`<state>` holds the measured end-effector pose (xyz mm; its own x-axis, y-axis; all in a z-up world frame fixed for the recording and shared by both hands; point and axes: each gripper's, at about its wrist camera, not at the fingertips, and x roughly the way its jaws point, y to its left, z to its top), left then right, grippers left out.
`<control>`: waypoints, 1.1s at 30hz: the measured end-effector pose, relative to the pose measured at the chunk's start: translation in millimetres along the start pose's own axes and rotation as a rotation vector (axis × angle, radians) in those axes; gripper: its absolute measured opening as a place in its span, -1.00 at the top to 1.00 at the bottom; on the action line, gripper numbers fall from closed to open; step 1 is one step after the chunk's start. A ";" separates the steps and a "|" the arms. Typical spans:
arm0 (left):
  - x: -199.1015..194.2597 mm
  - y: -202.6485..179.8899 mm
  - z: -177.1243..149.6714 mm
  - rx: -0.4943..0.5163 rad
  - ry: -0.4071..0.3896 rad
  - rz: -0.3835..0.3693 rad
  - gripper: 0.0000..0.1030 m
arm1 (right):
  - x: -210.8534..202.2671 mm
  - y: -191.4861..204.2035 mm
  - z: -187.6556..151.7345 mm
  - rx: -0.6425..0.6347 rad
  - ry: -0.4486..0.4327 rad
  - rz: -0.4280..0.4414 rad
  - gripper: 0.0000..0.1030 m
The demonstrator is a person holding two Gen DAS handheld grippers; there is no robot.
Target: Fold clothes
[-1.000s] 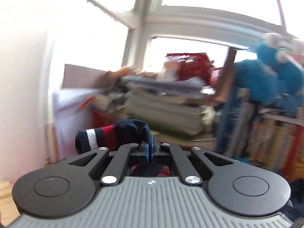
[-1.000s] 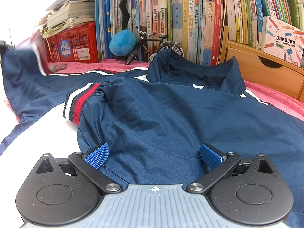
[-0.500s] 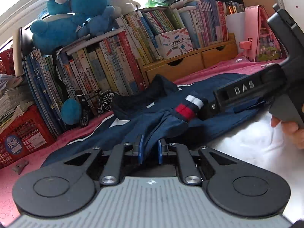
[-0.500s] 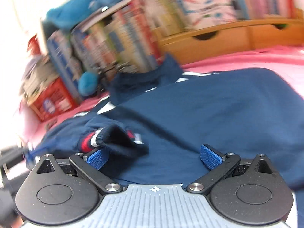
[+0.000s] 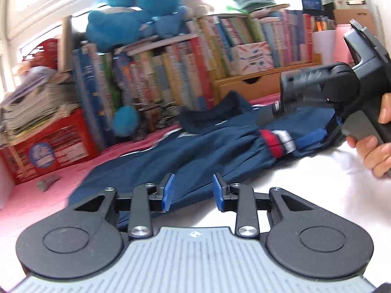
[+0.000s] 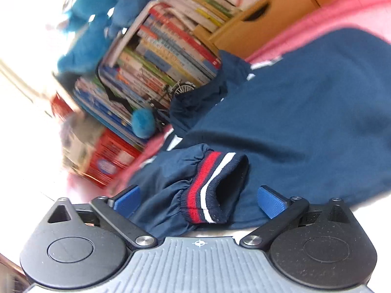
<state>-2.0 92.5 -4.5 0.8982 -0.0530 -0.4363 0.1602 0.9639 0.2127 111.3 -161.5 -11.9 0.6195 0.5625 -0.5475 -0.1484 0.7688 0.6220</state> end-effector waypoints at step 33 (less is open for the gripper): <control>31.0 79.2 -20.8 -0.147 0.111 0.234 -0.27 | -25.0 -17.2 34.2 -0.213 -0.108 -0.282 -0.15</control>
<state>30.1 172.6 -19.3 0.8522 0.1962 -0.4850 -0.1141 0.9744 0.1938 124.7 -199.2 10.2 0.7348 0.2929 -0.6118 -0.1104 0.9416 0.3183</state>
